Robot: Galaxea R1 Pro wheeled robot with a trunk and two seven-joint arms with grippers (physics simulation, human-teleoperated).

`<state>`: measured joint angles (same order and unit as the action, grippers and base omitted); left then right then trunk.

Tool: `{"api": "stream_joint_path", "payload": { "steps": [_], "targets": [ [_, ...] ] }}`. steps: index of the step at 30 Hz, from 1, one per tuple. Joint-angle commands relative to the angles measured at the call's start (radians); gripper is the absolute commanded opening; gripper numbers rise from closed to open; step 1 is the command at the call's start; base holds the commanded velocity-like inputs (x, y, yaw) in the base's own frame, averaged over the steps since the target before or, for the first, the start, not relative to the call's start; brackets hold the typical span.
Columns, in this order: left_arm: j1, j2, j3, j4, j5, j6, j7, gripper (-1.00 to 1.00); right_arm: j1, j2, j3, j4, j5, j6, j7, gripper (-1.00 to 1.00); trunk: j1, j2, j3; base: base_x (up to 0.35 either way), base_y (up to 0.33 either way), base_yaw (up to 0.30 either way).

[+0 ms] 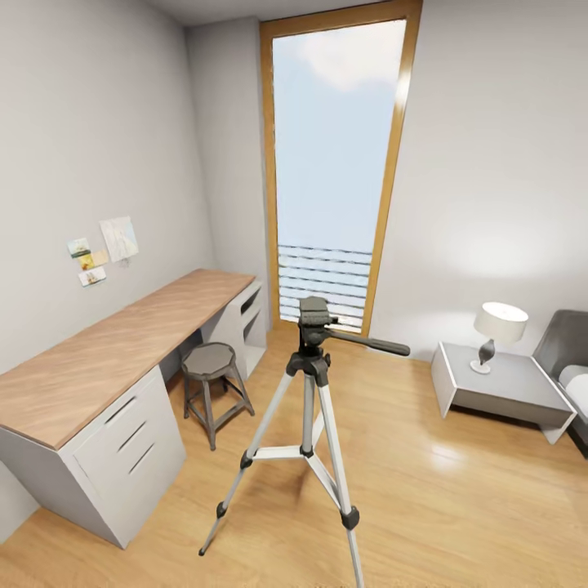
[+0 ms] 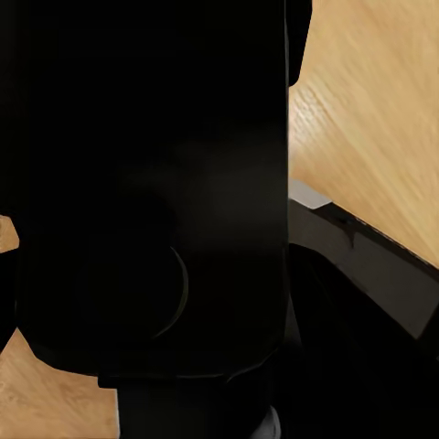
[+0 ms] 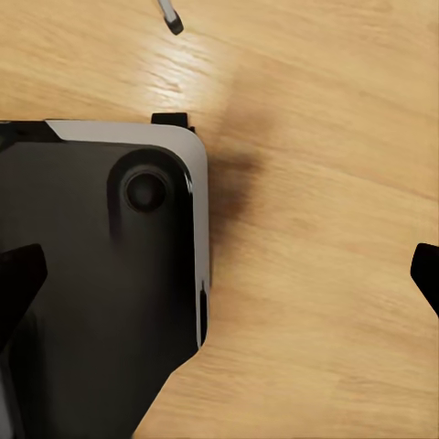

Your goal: Attach the digital camera to the camera tripod in the bedroom.

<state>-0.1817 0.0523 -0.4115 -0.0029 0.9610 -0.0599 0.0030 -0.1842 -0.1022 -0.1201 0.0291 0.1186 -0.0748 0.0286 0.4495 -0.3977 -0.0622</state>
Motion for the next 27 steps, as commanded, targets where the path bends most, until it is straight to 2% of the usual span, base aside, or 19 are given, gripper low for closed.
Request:
{"api": "stream_joint_path", "payload": {
  "steps": [1, 27],
  "targets": [
    [0.0, 0.0, -0.009, 0.0, 0.007, -0.002, -0.001, -1.0, -0.001, -0.001, -0.009, 0.003, 0.01, -0.006, 0.002, 1.0, 0.001, -0.002, -0.004, 0.0, 0.0, 0.0],
    [-0.001, 0.0, -0.008, 0.0, 0.007, -0.002, 0.0, -1.0, -0.002, 0.0, -0.009, 0.002, 0.012, -0.006, 0.002, 1.0, 0.001, -0.002, -0.046, 0.0, 0.0, 0.0]
  ]
}}
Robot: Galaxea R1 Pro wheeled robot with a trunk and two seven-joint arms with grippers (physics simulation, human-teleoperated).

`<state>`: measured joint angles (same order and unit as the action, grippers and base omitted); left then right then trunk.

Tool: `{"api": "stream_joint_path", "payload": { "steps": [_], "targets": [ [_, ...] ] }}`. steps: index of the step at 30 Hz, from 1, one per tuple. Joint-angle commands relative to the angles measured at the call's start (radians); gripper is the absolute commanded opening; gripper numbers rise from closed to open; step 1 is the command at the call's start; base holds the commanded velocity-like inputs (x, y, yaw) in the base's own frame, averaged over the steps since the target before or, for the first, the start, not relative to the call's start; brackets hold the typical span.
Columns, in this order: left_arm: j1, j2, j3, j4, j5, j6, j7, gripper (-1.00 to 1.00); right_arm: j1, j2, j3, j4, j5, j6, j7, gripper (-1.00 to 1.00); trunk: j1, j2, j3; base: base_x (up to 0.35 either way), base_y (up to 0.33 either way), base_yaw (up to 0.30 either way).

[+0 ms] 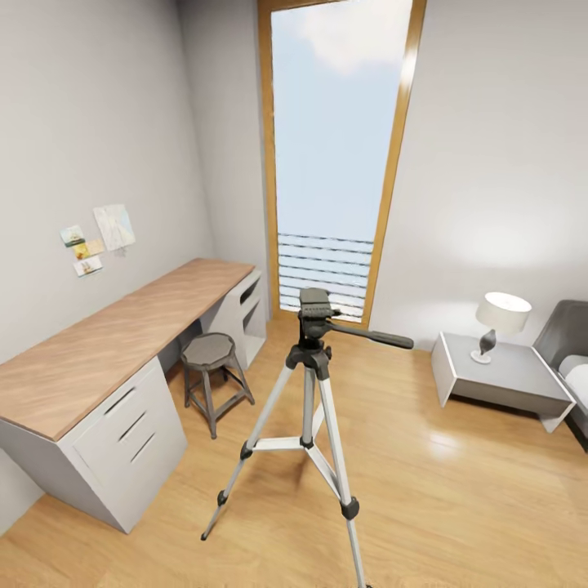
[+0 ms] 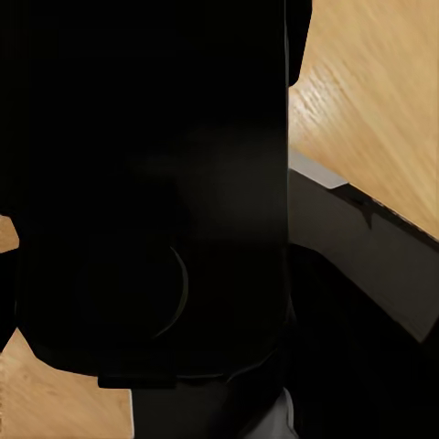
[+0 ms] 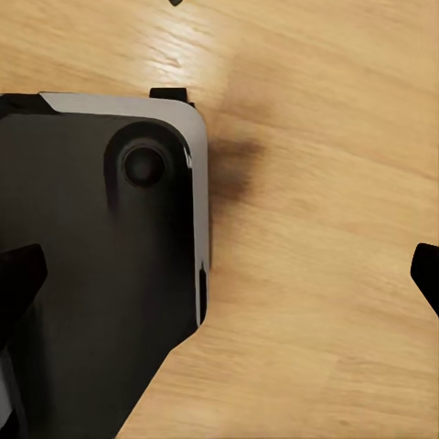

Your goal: Attach the digital camera to the camera tripod in the bedroom.

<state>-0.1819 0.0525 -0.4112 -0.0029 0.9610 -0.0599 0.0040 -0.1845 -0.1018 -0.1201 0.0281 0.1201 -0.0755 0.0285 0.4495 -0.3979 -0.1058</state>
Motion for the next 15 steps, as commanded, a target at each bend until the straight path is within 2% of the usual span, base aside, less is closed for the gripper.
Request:
{"api": "stream_joint_path", "payload": {
  "steps": [1, 15],
  "targets": [
    [-0.001, 0.0, -0.009, 0.0, 0.007, -0.002, -0.001, -1.0, -0.001, -0.001, -0.009, 0.003, 0.01, -0.006, 0.002, 1.0, 0.0, -0.002, -0.004, 0.0, 0.0, 0.0],
    [0.0, 0.0, -0.008, 0.0, 0.008, -0.002, -0.001, -1.0, -0.001, -0.001, -0.009, 0.003, 0.01, -0.005, 0.002, 1.0, 0.0, -0.002, -0.019, 0.0, 0.0, 0.0]
  ]
}}
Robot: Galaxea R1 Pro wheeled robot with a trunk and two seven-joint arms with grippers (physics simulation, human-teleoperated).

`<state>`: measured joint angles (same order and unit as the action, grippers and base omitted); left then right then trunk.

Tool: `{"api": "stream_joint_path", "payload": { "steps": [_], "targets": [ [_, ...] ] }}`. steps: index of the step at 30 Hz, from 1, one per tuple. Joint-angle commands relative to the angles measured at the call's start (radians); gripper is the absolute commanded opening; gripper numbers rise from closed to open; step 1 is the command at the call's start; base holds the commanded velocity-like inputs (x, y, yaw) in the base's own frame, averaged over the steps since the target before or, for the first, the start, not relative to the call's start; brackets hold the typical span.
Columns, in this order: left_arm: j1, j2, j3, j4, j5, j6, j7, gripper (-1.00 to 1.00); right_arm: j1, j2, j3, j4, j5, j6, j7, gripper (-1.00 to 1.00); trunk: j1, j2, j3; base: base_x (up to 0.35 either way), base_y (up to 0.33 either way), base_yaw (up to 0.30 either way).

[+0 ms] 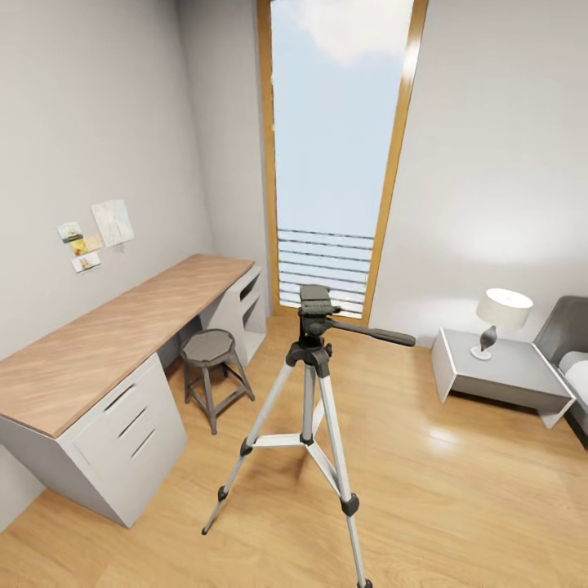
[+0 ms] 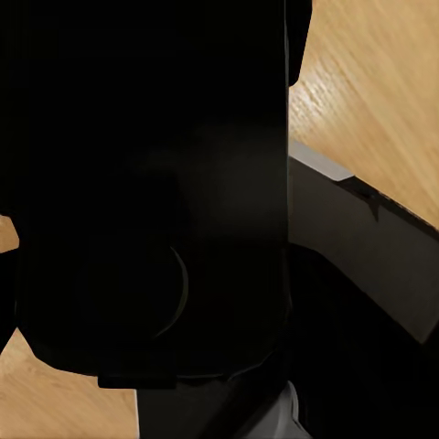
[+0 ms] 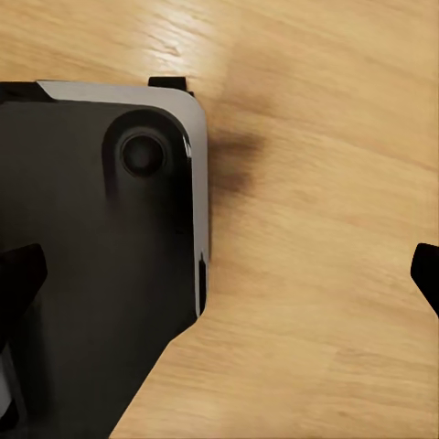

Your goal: Attach the digital camera to the camera tripod in the bedroom.

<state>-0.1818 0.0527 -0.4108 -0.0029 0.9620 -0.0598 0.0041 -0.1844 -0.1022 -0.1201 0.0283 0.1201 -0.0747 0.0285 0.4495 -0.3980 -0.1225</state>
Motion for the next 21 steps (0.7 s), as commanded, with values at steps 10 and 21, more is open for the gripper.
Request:
{"api": "stream_joint_path", "payload": {
  "steps": [10, 21],
  "targets": [
    [-0.001, 0.0, -0.009, 0.0, 0.007, -0.002, -0.001, -1.0, -0.002, 0.0, -0.009, 0.004, 0.01, -0.004, 0.002, 1.0, 0.001, -0.002, -0.003, 0.0, 0.0, 0.0],
    [-0.001, -0.001, -0.009, 0.0, 0.006, -0.002, -0.001, -1.0, -0.002, 0.002, -0.009, 0.003, 0.01, -0.005, 0.002, 1.0, 0.001, -0.002, -0.003, 0.0, -0.116, 0.0]
  ]
}}
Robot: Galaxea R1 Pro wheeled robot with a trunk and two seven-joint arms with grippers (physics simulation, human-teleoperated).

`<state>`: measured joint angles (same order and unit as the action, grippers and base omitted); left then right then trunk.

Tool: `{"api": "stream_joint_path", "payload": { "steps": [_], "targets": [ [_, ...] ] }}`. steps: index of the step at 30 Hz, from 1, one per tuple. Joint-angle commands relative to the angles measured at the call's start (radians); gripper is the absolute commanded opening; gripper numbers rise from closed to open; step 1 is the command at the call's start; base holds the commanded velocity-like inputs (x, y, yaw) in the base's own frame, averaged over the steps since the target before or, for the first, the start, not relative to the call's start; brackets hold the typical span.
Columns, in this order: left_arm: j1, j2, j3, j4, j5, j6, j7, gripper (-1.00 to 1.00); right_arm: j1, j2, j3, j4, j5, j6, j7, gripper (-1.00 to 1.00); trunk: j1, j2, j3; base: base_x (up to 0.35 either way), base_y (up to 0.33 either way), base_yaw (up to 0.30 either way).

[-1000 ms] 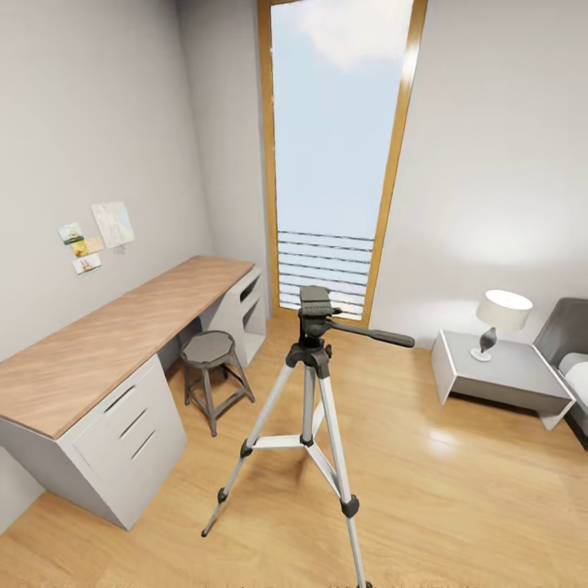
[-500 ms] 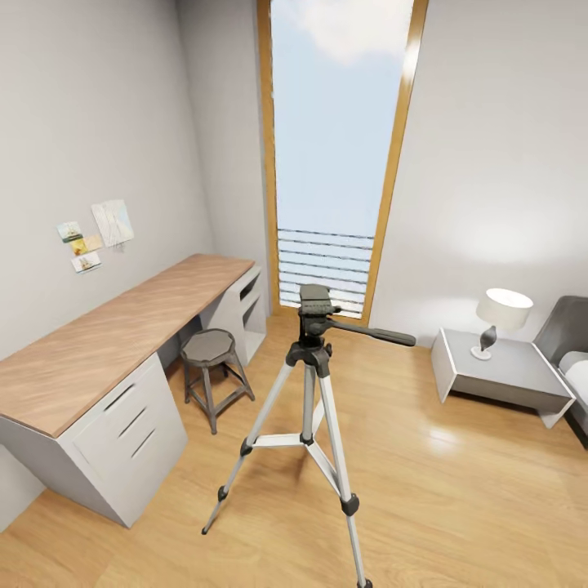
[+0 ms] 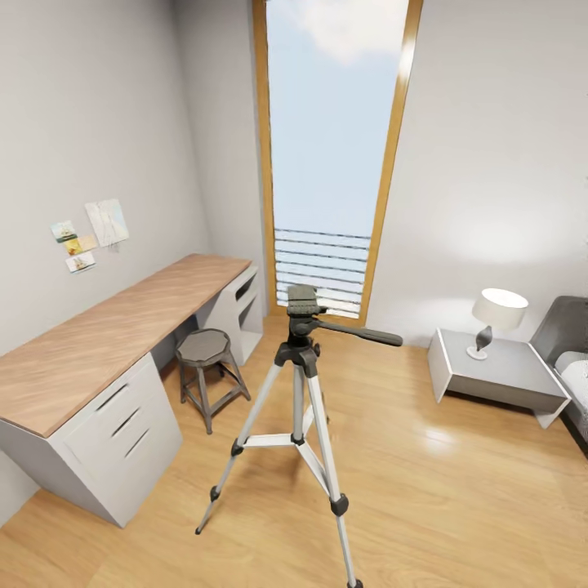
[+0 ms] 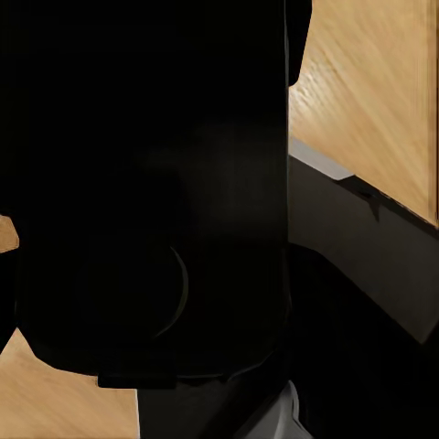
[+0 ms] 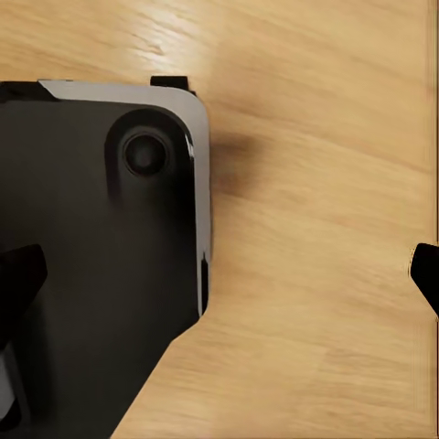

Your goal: Attach the digital camera to the camera tripod in the bedroom.

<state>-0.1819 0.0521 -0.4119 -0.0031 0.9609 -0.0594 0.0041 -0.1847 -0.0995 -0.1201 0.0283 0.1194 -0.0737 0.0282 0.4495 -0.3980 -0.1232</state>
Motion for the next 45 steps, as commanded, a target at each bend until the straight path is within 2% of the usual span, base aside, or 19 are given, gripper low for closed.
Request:
{"api": "stream_joint_path", "payload": {
  "steps": [1, 11, 25, 45],
  "targets": [
    [-0.001, 0.0, -0.008, 0.0, 0.007, -0.002, -0.001, -1.0, -0.001, 0.0, -0.009, 0.003, 0.01, -0.006, 0.003, 1.0, 0.001, -0.002, -0.002, 0.0, -0.252, 0.0],
    [-0.001, 0.001, -0.008, 0.0, 0.007, -0.002, -0.001, -1.0, -0.002, 0.006, -0.009, 0.003, 0.01, -0.005, 0.003, 1.0, 0.001, -0.002, -0.002, 0.0, -0.16, 0.0],
    [0.0, 0.002, -0.007, 0.0, 0.008, -0.002, -0.001, -1.0, -0.001, 0.005, -0.01, 0.003, 0.01, -0.005, 0.002, 1.0, 0.001, -0.002, -0.002, 0.0, -0.009, 0.118],
    [0.0, 0.002, -0.007, 0.0, 0.009, -0.002, -0.001, -1.0, -0.001, 0.001, -0.009, 0.004, 0.01, -0.004, 0.004, 1.0, 0.001, -0.002, -0.002, 0.0, 0.0, 0.01]
  ]
}}
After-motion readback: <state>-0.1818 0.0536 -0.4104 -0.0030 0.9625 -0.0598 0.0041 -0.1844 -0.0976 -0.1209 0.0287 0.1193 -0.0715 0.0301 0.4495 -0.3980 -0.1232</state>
